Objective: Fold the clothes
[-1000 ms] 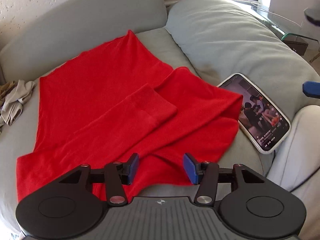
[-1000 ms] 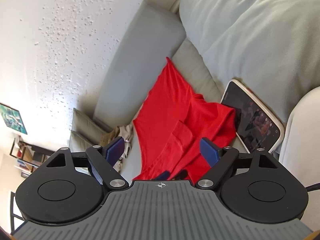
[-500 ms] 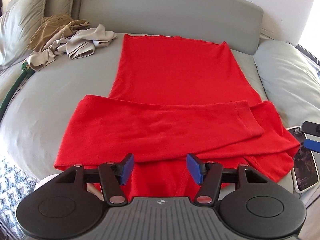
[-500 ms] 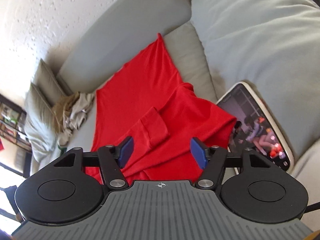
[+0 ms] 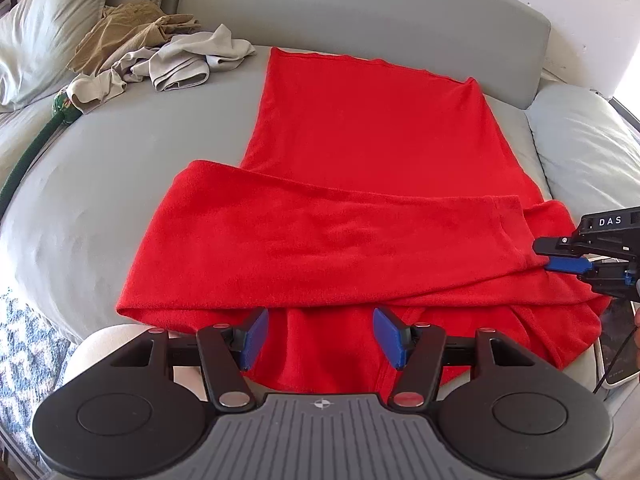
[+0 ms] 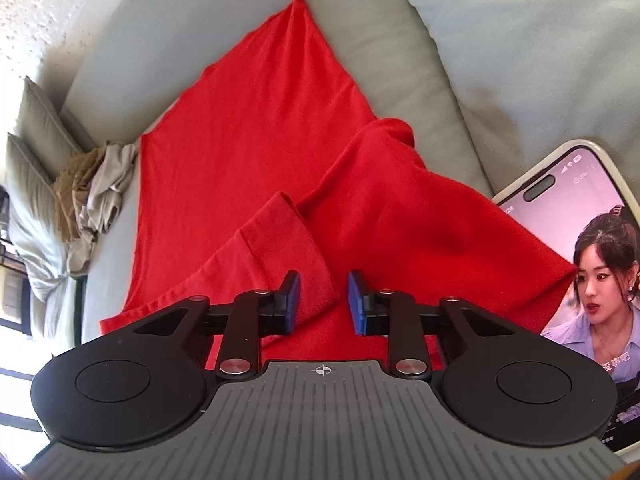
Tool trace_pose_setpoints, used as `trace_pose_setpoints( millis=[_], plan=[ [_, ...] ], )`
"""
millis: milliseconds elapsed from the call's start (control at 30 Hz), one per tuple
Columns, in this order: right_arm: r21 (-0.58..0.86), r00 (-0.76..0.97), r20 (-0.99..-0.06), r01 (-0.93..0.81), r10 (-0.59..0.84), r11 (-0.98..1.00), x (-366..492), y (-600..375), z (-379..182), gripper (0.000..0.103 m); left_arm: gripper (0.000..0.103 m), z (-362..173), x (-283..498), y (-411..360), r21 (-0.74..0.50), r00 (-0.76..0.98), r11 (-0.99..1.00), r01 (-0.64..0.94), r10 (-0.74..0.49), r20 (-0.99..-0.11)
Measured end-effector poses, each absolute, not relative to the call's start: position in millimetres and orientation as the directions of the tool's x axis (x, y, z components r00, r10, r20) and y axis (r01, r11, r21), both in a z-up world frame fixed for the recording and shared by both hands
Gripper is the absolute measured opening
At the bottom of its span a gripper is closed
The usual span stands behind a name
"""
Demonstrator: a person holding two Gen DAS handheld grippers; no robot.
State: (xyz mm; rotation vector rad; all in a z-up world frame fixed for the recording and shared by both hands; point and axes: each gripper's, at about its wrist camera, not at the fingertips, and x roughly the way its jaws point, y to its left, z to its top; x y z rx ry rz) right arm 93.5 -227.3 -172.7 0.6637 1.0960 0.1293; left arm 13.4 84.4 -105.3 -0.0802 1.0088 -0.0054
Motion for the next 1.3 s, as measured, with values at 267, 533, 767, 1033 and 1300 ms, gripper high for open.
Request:
trace_pose_setpoints(
  millis=[267,533,767,1033,1300],
  plan=[
    [0.379,0.516,-0.812,0.112,0.272,0.919,86,-198,-150,0.005,0.058,-109,6,85,-0.055,0.527,0.998,-0.032,-0.03,-0.849],
    [0.209,0.689,-0.71,0.014,0.142,0.978,54,-185,-78,0.004,0.058,-108,-6,103,-0.058,0.521,0.994,-0.09,-0.002,-0.854],
    [0.132,0.706,-0.708,0.116,0.012,0.984,46,-218,-68,0.004,0.058,-106,-8,97,-0.065,0.526,0.996,-0.063,-0.023,-0.85],
    [0.128,0.47,-0.882,0.157,0.04,0.979,57,-235,-133,0.015,0.059,-112,-10,94,-0.02,0.491,0.998,-0.059,0.011,-0.871],
    [0.197,0.58,-0.81,0.131,0.086,0.972,30,-240,-96,0.048,0.04,-92,7,139,-0.156,0.588,0.973,-0.17,-0.027,-0.808]
  ],
)
